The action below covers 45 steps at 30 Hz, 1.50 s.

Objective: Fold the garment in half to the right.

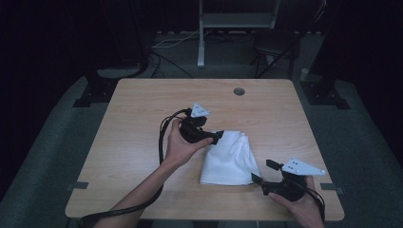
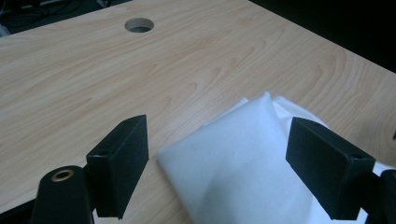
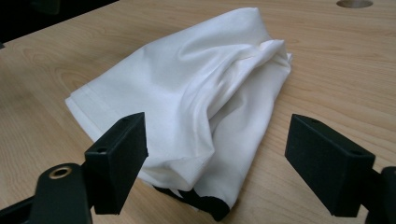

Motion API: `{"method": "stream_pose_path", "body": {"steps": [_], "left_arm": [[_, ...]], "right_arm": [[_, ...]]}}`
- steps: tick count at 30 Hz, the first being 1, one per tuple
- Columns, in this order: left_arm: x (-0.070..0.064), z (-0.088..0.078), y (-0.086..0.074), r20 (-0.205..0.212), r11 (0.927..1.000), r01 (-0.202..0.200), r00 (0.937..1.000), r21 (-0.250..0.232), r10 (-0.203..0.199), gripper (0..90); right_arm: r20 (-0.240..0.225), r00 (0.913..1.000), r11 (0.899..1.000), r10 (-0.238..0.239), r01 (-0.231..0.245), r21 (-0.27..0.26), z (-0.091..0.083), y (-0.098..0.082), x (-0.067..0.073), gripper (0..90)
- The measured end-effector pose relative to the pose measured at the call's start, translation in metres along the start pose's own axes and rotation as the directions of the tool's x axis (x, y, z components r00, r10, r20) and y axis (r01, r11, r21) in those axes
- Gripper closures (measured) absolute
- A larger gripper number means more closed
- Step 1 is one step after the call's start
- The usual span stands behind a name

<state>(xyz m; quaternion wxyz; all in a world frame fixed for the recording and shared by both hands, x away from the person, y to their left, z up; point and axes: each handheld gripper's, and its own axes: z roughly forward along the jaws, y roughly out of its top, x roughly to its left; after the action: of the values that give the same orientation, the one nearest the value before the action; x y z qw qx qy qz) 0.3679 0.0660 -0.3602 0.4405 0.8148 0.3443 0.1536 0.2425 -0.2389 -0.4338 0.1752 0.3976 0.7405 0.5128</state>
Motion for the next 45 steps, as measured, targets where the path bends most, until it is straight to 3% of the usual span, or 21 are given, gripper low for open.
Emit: {"method": "stream_pose_path", "body": {"steps": [14, 26, 36, 45], "left_arm": [[0.024, -0.038, -0.057, -0.019, 0.9971, 0.052, 0.9984, -0.056, -0.053, 21.3], [0.049, -0.074, -0.1, -0.021, 0.9886, 0.099, 0.9946, -0.114, -0.102, 21.3], [0.063, -0.101, -0.117, -0.073, 0.984, 0.089, 0.9922, -0.154, -0.101, 21.3], [0.067, -0.123, -0.137, -0.118, 0.9815, 0.076, 0.9881, -0.176, -0.098, 21.3]], "right_arm": [[0.009, 0.9997, 0.999, 0.021, -0.021, -0.025, 0.004, 0.01, -0.003, 19.6], [0.027, 0.9991, 0.999, 0.033, -0.032, -0.023, 0.016, 0.02, -0.005, 19.7], [0.034, 0.9986, 0.999, 0.041, -0.041, -0.022, 0.023, 0.026, -0.003, 19.6], [0.052, 0.9972, 0.998, 0.054, -0.053, -0.035, 0.024, 0.029, -0.006, 19.6]]}}
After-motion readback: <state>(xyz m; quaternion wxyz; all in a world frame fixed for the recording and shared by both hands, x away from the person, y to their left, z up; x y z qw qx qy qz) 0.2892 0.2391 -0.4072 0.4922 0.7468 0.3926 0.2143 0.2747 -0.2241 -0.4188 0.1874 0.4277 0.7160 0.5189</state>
